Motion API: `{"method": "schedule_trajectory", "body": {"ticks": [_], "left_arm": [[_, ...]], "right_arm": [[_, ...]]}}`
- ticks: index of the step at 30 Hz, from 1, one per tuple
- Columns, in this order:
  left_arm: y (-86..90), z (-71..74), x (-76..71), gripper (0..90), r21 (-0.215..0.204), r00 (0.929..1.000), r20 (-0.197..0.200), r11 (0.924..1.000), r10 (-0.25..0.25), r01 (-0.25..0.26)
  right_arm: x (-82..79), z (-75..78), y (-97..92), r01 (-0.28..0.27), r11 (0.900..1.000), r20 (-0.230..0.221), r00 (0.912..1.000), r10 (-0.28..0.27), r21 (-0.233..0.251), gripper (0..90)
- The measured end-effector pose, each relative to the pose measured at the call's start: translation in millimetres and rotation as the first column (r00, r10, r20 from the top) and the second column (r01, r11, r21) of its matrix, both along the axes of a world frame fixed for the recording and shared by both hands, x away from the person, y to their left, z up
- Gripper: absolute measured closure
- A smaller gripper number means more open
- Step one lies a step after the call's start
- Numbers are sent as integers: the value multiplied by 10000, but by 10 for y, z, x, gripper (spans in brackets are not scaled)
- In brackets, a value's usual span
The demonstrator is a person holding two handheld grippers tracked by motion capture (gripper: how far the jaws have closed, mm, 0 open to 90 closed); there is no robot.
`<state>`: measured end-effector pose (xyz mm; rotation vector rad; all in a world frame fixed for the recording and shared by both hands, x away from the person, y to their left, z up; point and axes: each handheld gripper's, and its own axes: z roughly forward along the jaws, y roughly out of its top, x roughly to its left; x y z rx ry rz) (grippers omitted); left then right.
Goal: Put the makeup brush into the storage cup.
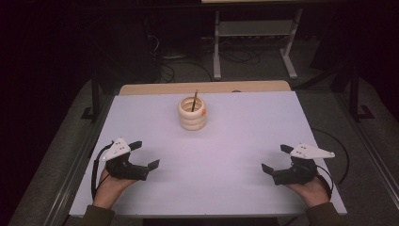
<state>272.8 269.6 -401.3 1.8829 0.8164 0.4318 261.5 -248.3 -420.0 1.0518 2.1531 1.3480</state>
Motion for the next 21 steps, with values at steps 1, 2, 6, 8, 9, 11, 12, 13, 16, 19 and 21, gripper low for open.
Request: {"method": "schedule_trajectory", "body": {"ticks": [1, 2, 6, 8, 9, 11, 12, 13, 16, 19, 21], "left_arm": [[0, 0, 0, 17, 0, 10000, 0, 10000, 0, 0], [17, -26, -27, 17, 19, 10000, 47, 10000, 4, -4], [42, -80, -82, 17, 82, 9999, 19, 9999, 149, -149], [52, -96, -106, 17, 113, 9999, 9, 9998, 164, -164], [60, -102, -119, 17, 121, 9999, -37, 9998, 160, -159], [74, -112, -137, 17, 81, 9998, -33, 9998, 179, -178], [79, -113, -145, 17, 51, 9998, -65, 9998, 201, -201], [82, -116, -150, 17, 1, 9997, -76, 9997, 230, -230], [104, -126, -158, 17, 9, 9996, -133, 9997, 251, -251], [111, -141, -152, 17, 3, 9996, -164, 9997, 226, -226], [112, -146, -145, 17, -4, 9996, -218, 9998, 202, -203]], "right_arm": [[0, 0, 0, 0, 10000, 0, 10000, 0, 0, 0], [0, -1, 0, 0, 10000, -3, 10000, 0, -1, 0], [1, -4, 3, -7, 10000, -24, 10000, 7, -28, 0], [1, -6, 2, -9, 10000, -11, 10000, 9, -43, 0], [1, -7, 2, -10, 10000, -14, 10000, 9, -48, 0], [-3, -8, 2, -3, 10000, -71, 10000, 3, -40, 0], [-2, -9, 3, -4, 10000, -71, 10000, 4, -44, 0], [-1, -10, 3, 5, 10000, -77, 10000, -5, -56, 0], [1, -12, 5, -1, 10000, -84, 10000, 1, -92, 0], [-1, -15, 5, 3, 10000, -88, 10000, -3, -88, 0], [1, -19, 4, 9, 9999, -70, 10000, -10, -122, 0]]}}
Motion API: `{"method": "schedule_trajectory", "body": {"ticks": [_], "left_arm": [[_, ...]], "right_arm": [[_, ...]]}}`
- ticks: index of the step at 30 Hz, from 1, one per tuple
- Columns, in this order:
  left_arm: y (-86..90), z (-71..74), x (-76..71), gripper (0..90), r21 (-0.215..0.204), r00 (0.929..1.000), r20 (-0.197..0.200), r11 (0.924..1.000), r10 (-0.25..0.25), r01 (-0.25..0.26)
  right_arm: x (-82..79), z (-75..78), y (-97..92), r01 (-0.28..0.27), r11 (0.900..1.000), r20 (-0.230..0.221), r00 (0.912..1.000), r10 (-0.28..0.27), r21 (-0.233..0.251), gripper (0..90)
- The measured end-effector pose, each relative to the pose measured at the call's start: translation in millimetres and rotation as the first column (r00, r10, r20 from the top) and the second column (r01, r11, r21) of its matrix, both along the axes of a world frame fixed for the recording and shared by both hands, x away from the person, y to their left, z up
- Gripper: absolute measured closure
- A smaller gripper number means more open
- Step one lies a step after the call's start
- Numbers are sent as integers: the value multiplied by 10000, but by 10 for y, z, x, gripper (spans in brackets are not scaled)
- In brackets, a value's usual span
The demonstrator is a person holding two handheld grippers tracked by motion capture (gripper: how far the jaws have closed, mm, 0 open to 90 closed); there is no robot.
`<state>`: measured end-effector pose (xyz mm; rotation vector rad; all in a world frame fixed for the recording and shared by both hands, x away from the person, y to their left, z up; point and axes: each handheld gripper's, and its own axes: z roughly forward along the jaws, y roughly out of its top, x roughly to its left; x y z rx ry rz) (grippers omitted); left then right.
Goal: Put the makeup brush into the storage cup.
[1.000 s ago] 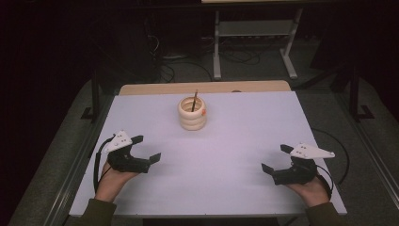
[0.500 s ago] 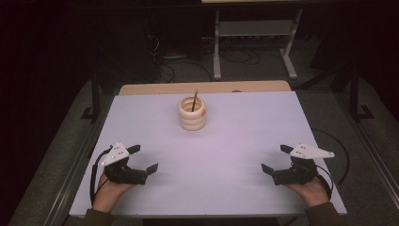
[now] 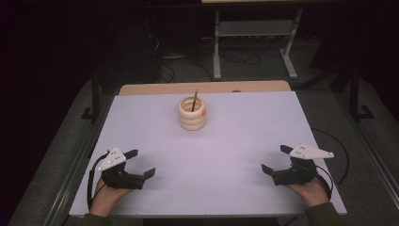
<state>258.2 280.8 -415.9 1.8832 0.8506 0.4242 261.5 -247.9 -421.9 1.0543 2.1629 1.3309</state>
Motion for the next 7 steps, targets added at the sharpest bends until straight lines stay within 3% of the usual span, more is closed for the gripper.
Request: {"method": "schedule_trajectory", "body": {"ticks": [7], "left_arm": [[0, -24, 17, 17, -8, 9999, -120, 10000, -49, 49]], "right_arm": [[0, -11, -4, -7, 10000, -52, 10000, 7, -28, 0]]}}
